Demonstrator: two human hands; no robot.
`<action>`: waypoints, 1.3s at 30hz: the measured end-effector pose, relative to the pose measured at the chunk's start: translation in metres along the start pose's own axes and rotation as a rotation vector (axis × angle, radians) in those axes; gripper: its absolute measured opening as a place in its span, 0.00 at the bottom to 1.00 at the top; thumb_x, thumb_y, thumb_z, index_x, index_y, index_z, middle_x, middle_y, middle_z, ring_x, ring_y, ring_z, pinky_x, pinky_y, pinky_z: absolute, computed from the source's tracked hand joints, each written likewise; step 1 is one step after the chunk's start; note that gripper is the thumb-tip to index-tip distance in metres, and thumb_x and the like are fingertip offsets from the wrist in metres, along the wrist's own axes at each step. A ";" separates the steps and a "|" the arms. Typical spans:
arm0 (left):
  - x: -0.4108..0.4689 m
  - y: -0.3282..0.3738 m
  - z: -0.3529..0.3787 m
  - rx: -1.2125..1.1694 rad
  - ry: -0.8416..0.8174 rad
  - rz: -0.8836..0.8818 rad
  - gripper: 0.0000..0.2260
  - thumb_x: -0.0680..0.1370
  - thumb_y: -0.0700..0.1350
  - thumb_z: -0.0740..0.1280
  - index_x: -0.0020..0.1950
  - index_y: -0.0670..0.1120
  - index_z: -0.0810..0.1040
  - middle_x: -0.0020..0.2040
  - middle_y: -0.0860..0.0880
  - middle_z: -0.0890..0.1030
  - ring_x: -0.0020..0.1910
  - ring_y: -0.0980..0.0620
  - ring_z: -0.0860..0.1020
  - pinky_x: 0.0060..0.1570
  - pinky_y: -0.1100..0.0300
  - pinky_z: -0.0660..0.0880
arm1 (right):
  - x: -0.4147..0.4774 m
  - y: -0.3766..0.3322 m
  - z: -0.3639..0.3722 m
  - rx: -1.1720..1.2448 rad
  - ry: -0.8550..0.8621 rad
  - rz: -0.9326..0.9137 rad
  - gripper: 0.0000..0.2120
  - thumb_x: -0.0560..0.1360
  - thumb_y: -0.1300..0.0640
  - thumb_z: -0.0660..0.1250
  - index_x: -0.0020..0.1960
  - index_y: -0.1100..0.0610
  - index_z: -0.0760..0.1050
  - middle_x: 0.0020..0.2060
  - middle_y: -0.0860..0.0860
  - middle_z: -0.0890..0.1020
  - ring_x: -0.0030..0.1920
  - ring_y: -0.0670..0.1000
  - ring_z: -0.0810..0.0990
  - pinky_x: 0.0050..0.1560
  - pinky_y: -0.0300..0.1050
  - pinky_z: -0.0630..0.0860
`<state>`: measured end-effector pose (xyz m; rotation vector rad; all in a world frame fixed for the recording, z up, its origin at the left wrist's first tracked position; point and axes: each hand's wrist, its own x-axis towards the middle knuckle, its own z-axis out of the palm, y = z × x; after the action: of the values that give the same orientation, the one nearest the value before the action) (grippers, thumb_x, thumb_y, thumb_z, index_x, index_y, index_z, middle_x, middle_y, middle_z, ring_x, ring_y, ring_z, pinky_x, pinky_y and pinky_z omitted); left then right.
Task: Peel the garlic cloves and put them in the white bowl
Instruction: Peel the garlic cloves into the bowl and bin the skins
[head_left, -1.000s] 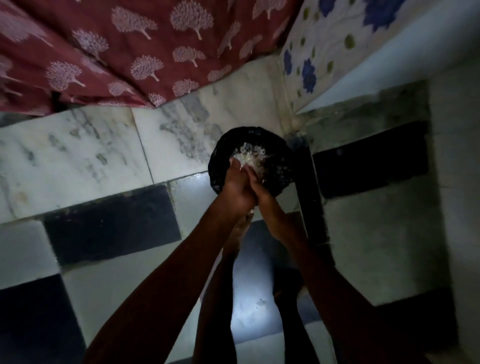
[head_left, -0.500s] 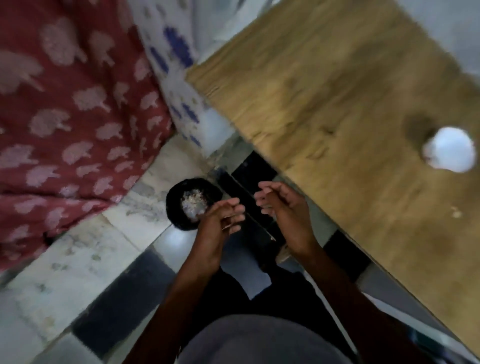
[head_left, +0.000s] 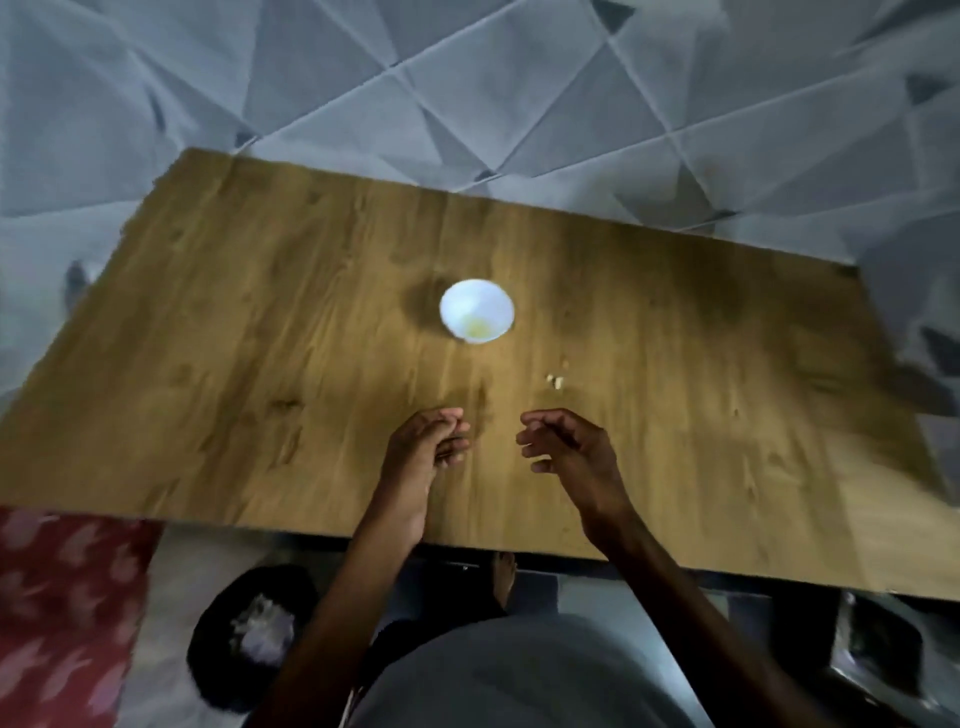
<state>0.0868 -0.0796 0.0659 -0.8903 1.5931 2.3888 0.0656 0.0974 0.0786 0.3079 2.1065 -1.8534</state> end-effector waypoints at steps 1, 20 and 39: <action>0.009 -0.001 0.018 0.044 -0.026 0.031 0.06 0.80 0.36 0.63 0.51 0.41 0.80 0.41 0.46 0.82 0.37 0.53 0.79 0.39 0.63 0.74 | 0.009 0.001 -0.012 -0.001 0.010 -0.003 0.07 0.78 0.63 0.66 0.52 0.58 0.82 0.41 0.53 0.85 0.39 0.48 0.81 0.40 0.42 0.77; 0.129 -0.074 0.150 1.627 -0.076 0.560 0.15 0.83 0.41 0.58 0.69 0.45 0.73 0.70 0.46 0.73 0.67 0.48 0.72 0.63 0.58 0.70 | 0.127 0.036 -0.115 -0.065 0.064 -0.020 0.07 0.80 0.61 0.65 0.53 0.57 0.81 0.42 0.52 0.85 0.42 0.50 0.84 0.40 0.41 0.81; 0.169 0.012 0.136 1.233 0.159 0.477 0.04 0.71 0.37 0.67 0.40 0.45 0.81 0.38 0.48 0.83 0.40 0.50 0.80 0.44 0.57 0.76 | 0.163 0.019 -0.091 -0.100 -0.044 -0.102 0.05 0.79 0.61 0.66 0.51 0.60 0.81 0.43 0.55 0.84 0.42 0.54 0.84 0.42 0.46 0.82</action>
<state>-0.1103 0.0002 0.0202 -0.4223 2.9368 0.9832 -0.0871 0.1822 0.0095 0.1376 2.2135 -1.7842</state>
